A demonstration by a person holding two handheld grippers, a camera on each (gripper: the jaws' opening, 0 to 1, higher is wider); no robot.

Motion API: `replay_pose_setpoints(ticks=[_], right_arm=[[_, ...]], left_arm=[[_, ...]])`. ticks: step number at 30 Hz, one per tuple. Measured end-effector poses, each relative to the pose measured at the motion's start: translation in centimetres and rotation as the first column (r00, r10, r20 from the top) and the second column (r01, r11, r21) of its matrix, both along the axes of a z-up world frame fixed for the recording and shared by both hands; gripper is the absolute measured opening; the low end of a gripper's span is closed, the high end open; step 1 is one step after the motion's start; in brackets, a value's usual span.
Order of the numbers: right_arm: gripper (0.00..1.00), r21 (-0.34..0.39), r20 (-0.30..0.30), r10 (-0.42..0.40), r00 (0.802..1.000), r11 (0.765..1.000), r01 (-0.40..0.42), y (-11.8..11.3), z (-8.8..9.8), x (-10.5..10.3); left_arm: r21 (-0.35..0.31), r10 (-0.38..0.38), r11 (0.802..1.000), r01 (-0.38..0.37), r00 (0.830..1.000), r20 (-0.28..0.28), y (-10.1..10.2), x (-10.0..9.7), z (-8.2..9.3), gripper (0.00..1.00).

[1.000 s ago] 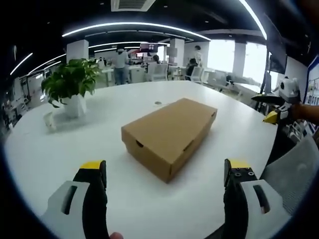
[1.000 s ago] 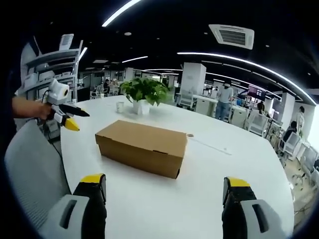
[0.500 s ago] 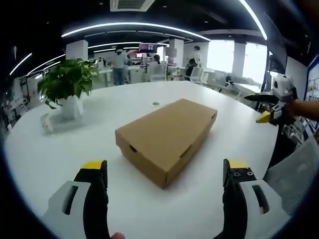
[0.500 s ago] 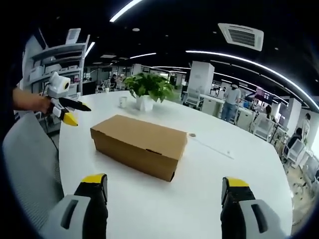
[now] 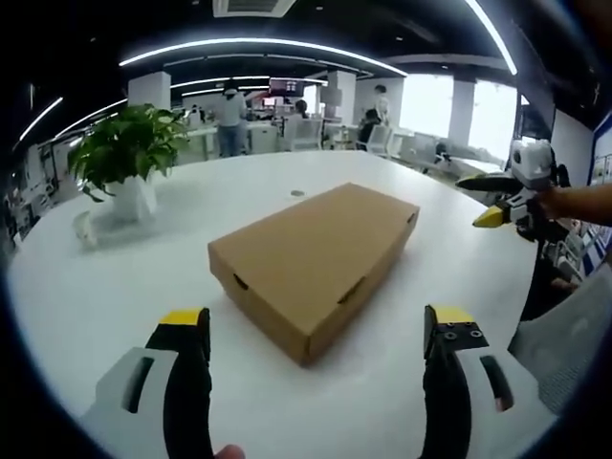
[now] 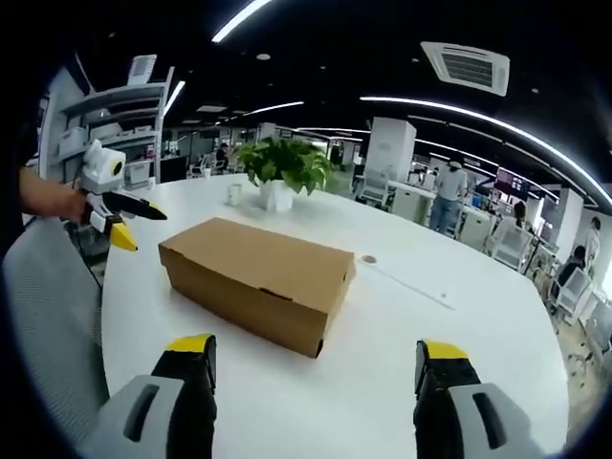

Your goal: Operate the shoe box by opening the lid, removing the specified soft item, and placing it in the target area until the item is outside and the box remains undamaged.

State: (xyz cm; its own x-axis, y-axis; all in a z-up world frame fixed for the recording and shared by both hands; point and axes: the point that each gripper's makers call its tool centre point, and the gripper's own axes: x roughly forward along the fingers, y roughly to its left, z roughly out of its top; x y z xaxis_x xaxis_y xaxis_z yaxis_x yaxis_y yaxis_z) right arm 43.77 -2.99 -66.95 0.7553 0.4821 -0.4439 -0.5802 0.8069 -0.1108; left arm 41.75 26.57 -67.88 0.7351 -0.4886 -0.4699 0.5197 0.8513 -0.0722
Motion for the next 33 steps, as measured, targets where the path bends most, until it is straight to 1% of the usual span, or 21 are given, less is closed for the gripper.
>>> replay_pose_setpoints(ticks=[3, 5, 8, 12, 23, 33], right_arm=[[0.84, -0.007, -0.007, 0.014, 1.0, 1.0, -0.014, 0.4, -0.6, 0.5], [0.83, -0.029, -0.011, 0.028, 1.0, 0.999, -0.029, 0.8, -1.2, 0.7], [0.83, -0.038, -0.027, 0.051, 0.998, 0.998, -0.052, 1.3, -1.9, 1.0], [0.82, -0.043, -0.039, 0.072, 0.997, 0.996, -0.074, 2.0, -2.5, 1.5], [0.81, -0.046, -0.062, 0.101, 0.993, 0.994, -0.104, 3.0, -3.4, 3.0], [0.79, -0.048, -0.084, 0.137, 0.987, 0.989, -0.141, 4.0, -3.8, 4.5]], left_arm=[[0.003, 0.003, 1.0, -0.003, 1.0, -0.001, -0.2, 0.1, -0.2, 0.9], [0.013, 0.001, 1.0, -0.001, 1.0, 0.002, -0.4, 0.2, -0.5, 0.9], [0.03, -0.007, 1.0, 0.008, 1.0, -0.009, -0.6, 0.4, -1.0, 0.88], [0.039, -0.01, 0.999, 0.01, 1.0, -0.006, -0.7, 0.9, -1.1, 0.87], [0.044, 0.006, 0.999, -0.005, 1.0, -0.025, -1.0, 1.3, -2.0, 0.85], [0.054, 0.014, 0.998, -0.013, 1.0, -0.024, -1.2, 2.2, -2.6, 0.84]])
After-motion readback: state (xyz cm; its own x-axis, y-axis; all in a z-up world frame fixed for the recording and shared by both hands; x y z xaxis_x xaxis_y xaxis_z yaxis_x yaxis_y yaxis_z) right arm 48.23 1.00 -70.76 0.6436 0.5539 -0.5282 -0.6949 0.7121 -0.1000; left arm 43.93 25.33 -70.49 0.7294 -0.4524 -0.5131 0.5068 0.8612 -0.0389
